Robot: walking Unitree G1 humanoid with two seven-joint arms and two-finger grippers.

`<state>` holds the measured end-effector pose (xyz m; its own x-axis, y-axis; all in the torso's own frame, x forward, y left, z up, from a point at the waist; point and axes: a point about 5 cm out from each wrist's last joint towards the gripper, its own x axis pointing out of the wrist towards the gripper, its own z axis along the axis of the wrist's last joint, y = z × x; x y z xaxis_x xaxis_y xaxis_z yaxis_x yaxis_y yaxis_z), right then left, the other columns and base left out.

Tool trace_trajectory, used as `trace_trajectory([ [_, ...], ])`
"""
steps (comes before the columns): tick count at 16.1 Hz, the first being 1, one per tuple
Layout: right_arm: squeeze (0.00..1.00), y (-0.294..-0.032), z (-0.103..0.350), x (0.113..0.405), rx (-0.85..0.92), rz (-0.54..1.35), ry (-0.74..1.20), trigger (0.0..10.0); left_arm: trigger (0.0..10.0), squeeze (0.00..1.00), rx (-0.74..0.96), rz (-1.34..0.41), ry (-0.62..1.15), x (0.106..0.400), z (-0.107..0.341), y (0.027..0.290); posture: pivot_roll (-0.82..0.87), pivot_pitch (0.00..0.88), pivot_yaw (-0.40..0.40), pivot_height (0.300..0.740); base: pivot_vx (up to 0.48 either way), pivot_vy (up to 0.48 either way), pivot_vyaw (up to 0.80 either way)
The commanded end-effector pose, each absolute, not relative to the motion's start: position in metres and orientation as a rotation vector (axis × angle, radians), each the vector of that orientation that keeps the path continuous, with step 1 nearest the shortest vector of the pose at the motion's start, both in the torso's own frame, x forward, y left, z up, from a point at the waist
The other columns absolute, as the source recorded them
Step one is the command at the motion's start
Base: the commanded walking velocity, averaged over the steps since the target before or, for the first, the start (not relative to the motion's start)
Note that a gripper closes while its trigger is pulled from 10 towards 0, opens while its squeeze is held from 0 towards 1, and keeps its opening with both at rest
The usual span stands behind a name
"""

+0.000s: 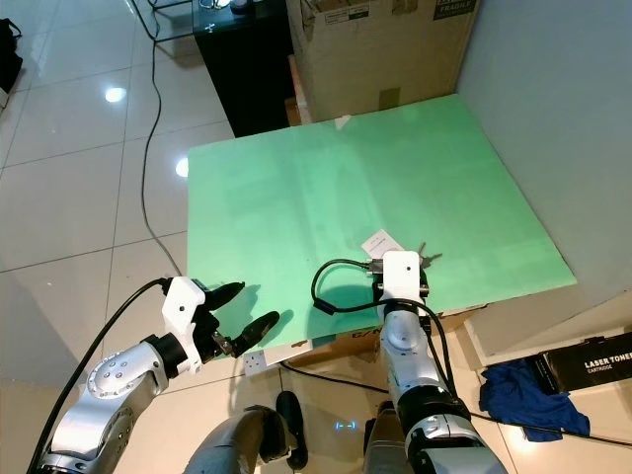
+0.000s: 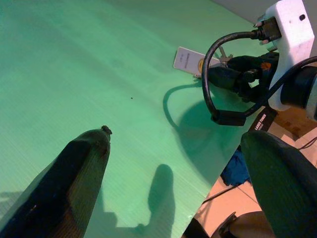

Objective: Hang keys on a hook

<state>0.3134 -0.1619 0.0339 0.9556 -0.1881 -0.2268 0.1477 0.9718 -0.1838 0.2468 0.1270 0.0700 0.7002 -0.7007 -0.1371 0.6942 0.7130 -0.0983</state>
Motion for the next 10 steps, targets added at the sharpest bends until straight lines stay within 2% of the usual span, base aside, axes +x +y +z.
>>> trace_trajectory([
  [1,0.00,-0.1613,0.0273,0.3093,-0.140,-0.168,0.274,0.0,10.0,0.00,-0.020,-0.765,0.189,0.2447,0.0670,0.1305,-0.06,0.261,0.151,0.740,0.000,0.000,0.00],
  [10,0.00,-0.1548,0.0213,0.3038,-0.137,-0.154,0.288,0.0,10.0,0.00,-0.017,-0.765,0.182,0.2485,0.0674,0.1291,-0.07,0.251,0.151,0.740,0.000,0.000,0.00],
])
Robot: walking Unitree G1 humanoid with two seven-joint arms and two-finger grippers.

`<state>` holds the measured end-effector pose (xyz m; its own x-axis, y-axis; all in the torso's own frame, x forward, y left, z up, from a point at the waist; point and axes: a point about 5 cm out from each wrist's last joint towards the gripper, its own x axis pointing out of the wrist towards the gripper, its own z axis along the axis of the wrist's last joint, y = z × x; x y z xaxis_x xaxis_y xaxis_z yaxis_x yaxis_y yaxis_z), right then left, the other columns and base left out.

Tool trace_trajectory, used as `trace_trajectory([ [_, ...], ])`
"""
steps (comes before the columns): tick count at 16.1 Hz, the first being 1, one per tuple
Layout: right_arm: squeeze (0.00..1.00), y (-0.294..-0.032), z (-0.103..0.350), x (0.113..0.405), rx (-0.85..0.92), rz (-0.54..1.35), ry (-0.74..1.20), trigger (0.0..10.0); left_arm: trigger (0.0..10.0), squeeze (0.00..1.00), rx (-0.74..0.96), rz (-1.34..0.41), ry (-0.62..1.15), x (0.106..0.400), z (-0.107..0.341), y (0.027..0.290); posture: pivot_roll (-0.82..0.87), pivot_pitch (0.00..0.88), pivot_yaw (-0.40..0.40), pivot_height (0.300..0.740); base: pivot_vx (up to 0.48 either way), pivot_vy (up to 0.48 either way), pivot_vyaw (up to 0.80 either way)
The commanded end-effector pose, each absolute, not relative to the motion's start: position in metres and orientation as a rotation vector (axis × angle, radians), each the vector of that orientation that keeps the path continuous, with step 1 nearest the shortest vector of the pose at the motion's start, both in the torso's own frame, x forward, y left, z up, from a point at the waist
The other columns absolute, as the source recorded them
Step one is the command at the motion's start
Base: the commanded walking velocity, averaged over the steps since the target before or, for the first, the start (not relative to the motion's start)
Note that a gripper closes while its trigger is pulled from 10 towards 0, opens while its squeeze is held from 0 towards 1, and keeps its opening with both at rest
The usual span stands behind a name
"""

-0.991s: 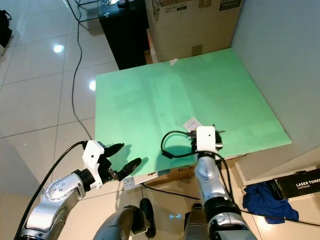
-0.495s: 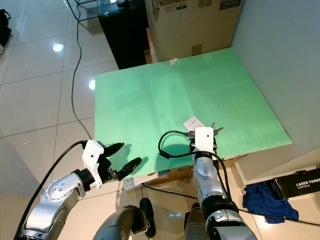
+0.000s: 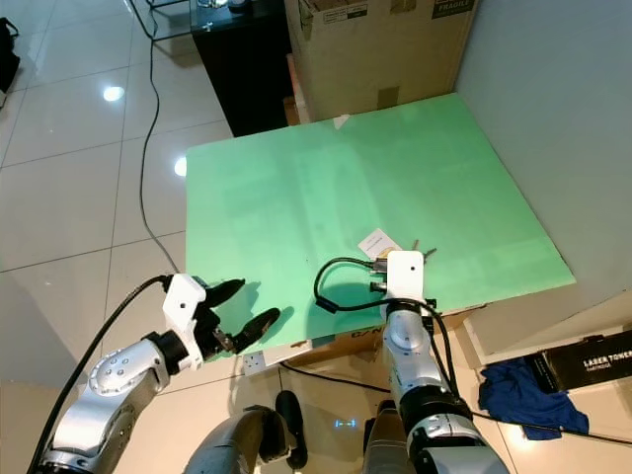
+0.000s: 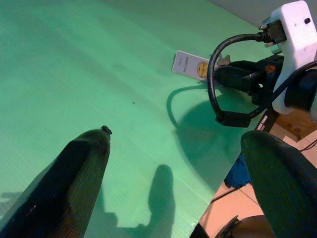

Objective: Hang keys on a hook

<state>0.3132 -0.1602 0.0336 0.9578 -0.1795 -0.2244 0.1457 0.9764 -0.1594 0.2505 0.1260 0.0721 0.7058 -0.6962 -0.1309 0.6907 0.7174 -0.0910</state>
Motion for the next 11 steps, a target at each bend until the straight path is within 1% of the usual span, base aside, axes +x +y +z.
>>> trace_trajectory([
  [1,0.00,-0.155,0.021,0.304,-0.136,-0.154,0.287,0.0,10.0,0.00,-0.016,-0.765,0.182,0.249,0.067,0.129,-0.07,0.251,0.152,0.740,0.000,0.000,0.00],
  [4,0.00,-0.158,0.036,0.312,-0.167,-0.158,0.213,0.0,10.0,0.00,-0.015,-0.768,0.178,0.251,0.068,0.127,-0.07,0.245,0.151,0.740,0.000,0.000,0.00],
  [6,0.00,-0.156,0.061,0.323,-0.212,-0.147,0.096,0.0,10.0,0.00,-0.016,-0.768,0.171,0.255,0.067,0.125,-0.08,0.224,0.147,0.740,0.000,0.000,0.00],
  [11,0.00,-0.149,0.094,0.333,-0.231,-0.124,-0.038,0.0,10.0,0.00,-0.026,-0.791,0.119,0.278,0.074,0.106,-0.14,0.119,0.162,0.740,0.000,0.000,0.00],
])
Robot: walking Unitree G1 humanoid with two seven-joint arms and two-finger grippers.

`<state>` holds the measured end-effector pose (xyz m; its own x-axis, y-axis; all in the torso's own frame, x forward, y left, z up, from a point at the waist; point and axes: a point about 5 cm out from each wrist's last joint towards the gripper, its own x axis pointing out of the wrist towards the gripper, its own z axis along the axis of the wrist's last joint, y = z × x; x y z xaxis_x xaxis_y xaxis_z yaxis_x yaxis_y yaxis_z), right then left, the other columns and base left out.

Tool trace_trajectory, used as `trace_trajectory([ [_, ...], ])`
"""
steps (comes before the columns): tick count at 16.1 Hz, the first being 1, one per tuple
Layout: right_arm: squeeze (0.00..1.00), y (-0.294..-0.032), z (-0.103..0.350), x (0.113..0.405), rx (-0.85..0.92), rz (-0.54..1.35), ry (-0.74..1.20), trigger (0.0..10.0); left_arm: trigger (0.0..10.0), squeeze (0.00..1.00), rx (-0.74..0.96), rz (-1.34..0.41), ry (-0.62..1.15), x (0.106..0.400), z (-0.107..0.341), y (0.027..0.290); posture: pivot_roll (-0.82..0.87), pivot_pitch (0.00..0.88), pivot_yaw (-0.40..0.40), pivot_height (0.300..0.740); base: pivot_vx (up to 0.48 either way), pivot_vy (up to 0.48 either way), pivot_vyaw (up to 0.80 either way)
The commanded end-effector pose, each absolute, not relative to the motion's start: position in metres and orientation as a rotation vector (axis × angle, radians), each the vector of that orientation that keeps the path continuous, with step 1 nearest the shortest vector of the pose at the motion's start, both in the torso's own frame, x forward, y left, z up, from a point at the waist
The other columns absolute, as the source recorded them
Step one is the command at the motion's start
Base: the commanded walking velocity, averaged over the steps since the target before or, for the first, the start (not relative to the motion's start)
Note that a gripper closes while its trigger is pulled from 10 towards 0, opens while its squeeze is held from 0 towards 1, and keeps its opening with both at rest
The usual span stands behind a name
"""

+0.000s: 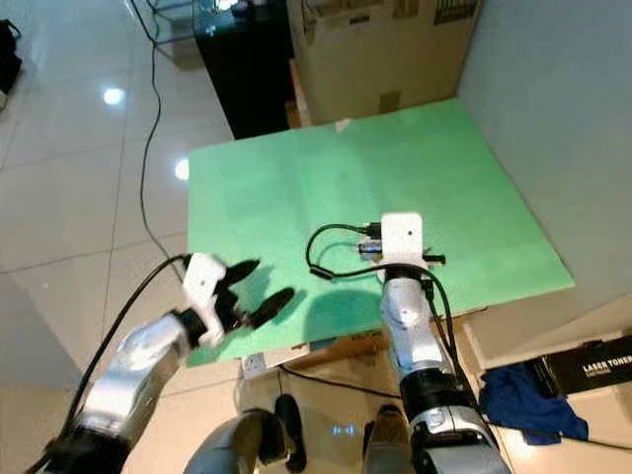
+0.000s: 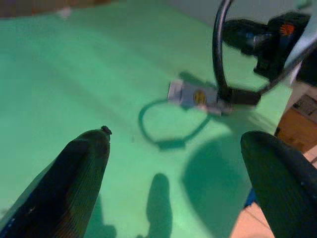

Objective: Hang keys on a hook

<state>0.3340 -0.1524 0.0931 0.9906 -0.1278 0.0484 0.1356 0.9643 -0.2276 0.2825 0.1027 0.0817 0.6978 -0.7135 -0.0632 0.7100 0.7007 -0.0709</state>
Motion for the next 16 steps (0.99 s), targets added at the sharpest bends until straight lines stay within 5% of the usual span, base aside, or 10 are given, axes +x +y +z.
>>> trace_trajectory([
  [1,0.00,-0.149,0.096,0.333,-0.235,-0.118,-0.039,0.0,10.0,0.00,-0.028,-0.800,0.108,0.283,0.075,0.101,-0.16,0.103,0.167,0.740,0.000,0.000,0.00],
  [2,0.00,-0.150,0.093,0.332,-0.232,-0.118,-0.012,0.0,10.0,0.00,-0.028,-0.804,0.100,0.287,0.077,0.099,-0.16,0.098,0.173,0.740,0.000,0.000,0.00],
  [3,0.00,-0.149,0.087,0.330,-0.207,-0.119,0.019,5.6,10.0,0.00,-0.027,-0.807,0.094,0.290,0.079,0.098,-0.16,0.095,0.176,0.740,0.000,0.000,0.00],
  [4,0.67,-0.148,0.084,0.327,-0.191,-0.118,0.032,10.0,10.0,0.00,-0.024,-0.810,0.091,0.291,0.079,0.098,-0.16,0.095,0.177,0.740,0.000,0.000,0.00],
  [5,1.00,-0.147,0.077,0.322,-0.180,-0.117,0.050,10.0,10.0,0.00,-0.020,-0.813,0.090,0.292,0.078,0.098,-0.17,0.097,0.179,0.740,0.000,0.000,0.00],
  [10,1.00,-0.154,0.031,0.290,-0.230,-0.137,0.199,10.0,10.0,0.00,-0.006,-0.814,0.107,0.285,0.071,0.109,-0.14,0.128,0.175,0.740,0.000,0.000,0.00],
  [16,1.00,-0.177,0.034,0.293,-0.301,-0.168,0.187,10.0,10.0,0.00,0.013,-0.794,0.110,0.277,0.065,0.116,-0.13,0.123,0.166,0.740,0.000,0.000,0.00],
])
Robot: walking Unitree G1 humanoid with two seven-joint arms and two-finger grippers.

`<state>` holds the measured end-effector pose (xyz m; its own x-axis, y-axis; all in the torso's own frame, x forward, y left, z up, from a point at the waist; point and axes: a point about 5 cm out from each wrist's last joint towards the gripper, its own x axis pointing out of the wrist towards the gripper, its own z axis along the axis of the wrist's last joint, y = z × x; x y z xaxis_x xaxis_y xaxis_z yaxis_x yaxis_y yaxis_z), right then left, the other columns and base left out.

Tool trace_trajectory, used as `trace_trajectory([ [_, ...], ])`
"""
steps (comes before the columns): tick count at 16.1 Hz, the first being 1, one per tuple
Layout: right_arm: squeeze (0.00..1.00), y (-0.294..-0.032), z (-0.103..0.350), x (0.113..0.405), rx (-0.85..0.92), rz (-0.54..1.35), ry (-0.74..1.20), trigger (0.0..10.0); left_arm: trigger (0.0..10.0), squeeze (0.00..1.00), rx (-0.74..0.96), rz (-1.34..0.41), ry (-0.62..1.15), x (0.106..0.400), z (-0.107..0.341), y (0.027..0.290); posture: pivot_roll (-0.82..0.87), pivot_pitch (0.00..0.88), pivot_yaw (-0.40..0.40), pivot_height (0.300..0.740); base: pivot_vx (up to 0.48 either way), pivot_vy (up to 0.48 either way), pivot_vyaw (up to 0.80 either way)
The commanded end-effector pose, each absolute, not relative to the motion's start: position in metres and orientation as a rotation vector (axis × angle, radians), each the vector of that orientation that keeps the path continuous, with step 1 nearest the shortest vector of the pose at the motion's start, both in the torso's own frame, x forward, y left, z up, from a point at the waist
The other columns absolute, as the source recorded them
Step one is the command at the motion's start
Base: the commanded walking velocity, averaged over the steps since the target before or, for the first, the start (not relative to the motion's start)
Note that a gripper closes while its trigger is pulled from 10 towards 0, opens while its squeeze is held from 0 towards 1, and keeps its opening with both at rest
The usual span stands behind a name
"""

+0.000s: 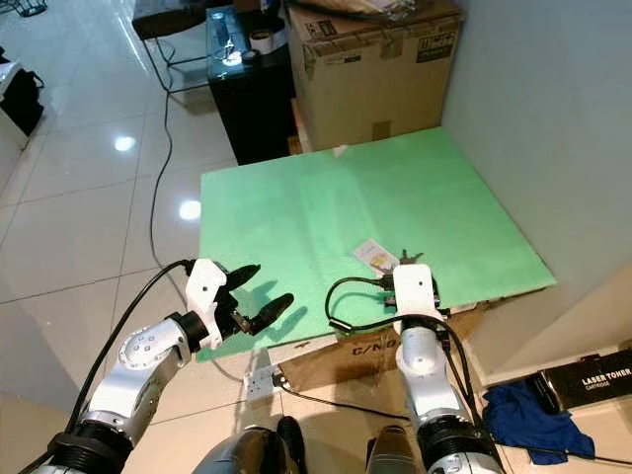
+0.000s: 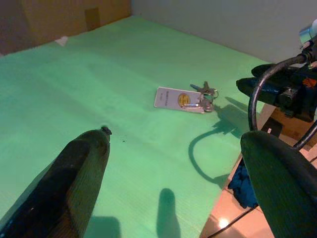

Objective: Hang keys on a hook

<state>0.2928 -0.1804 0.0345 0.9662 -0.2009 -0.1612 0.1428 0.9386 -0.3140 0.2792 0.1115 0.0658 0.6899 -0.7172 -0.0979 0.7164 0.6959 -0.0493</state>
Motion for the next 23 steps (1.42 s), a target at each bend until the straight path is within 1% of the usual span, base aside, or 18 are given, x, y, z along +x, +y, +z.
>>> trace_trajectory([
  [1,1.00,-0.177,0.035,0.294,-0.303,-0.168,0.182,10.0,10.0,0.00,0.017,-0.786,0.102,0.277,0.066,0.116,-0.13,0.120,0.164,0.740,0.000,0.000,0.00],
  [4,1.00,-0.176,0.047,0.290,-0.276,-0.175,0.115,10.0,10.0,0.00,0.026,-0.721,0.092,0.277,0.065,0.116,-0.14,0.085,0.145,0.740,0.000,0.000,0.00],
  [5,1.00,-0.175,0.049,0.288,-0.273,-0.174,0.104,10.0,10.0,0.00,0.024,-0.705,0.094,0.278,0.065,0.117,-0.14,0.085,0.145,0.740,0.000,0.000,0.00],
  [6,1.00,-0.171,0.056,0.279,-0.259,-0.169,0.063,10.0,10.0,0.00,0.004,-0.645,0.102,0.278,0.065,0.122,-0.15,0.070,0.138,0.740,0.000,0.000,0.00],
  [7,1.00,-0.165,0.072,0.254,-0.239,-0.161,-0.020,10.0,10.0,0.00,-0.045,-0.523,0.079,0.278,0.075,0.133,-0.15,0.046,0.128,0.740,0.000,0.000,0.00],
  [8,1.00,-0.163,0.080,0.240,-0.232,-0.162,-0.060,10.0,10.0,0.00,-0.071,-0.451,0.069,0.279,0.080,0.140,-0.16,0.030,0.125,0.740,0.000,0.000,0.00],
  [9,1.00,-0.163,0.091,0.219,-0.228,-0.169,-0.110,10.0,10.0,0.00,-0.060,-0.399,0.043,0.277,0.090,0.149,-0.17,0.009,0.118,0.740,0.000,0.000,0.00],
  [10,1.00,-0.165,0.099,0.199,-0.227,-0.158,-0.119,10.0,10.0,0.00,-0.042,-0.375,0.011,0.271,0.101,0.160,-0.17,0.000,0.114,0.740,0.000,0.000,0.00],
  [11,1.00,-0.168,0.100,0.189,-0.230,-0.153,-0.104,10.0,10.0,0.00,-0.029,-0.362,-0.001,0.268,0.105,0.166,-0.17,0.000,0.111,0.740,0.000,0.000,0.00],
  [12,0.00,-0.179,0.104,0.170,-0.225,-0.182,-0.078,10.0,10.0,0.00,0.009,-0.351,-0.009,0.256,0.110,0.178,-0.18,0.000,0.108,0.740,0.000,0.000,0.00],
  [13,0.00,-0.186,0.107,0.156,-0.216,-0.197,-0.057,10.0,10.0,0.00,0.018,-0.363,-0.001,0.246,0.110,0.182,-0.18,0.000,0.106,0.740,0.000,0.000,0.00],
  [15,0.00,-0.185,0.104,0.156,-0.214,-0.191,-0.025,10.0,10.0,0.00,-0.008,-0.363,0.018,0.243,0.105,0.174,-0.18,0.000,0.104,0.740,0.127,-0.201,0.00],
  [16,0.00,-0.183,0.102,0.163,-0.225,-0.172,-0.010,10.0,10.0,0.00,-0.005,-0.374,0.012,0.245,0.105,0.165,-0.18,0.000,0.107,0.740,0.262,-0.401,0.00],
  [17,0.00,-0.182,0.101,0.174,-0.235,-0.154,0.007,10.0,10.0,0.00,0.001,-0.372,0.027,0.250,0.104,0.161,-0.18,0.000,0.108,0.740,0.319,-0.356,0.00],
  [21,0.00,-0.186,0.096,0.189,-0.222,-0.150,0.040,10.0,10.0,0.00,0.012,-0.331,0.051,0.265,0.105,0.163,-0.18,0.000,0.116,0.740,0.366,-0.306,0.00],
  [23,0.00,-0.185,0.093,0.190,-0.219,-0.145,0.054,10.0,10.0,0.00,0.009,-0.331,0.060,0.266,0.103,0.162,-0.18,0.000,0.115,0.740,0.379,-0.292,0.00],
])
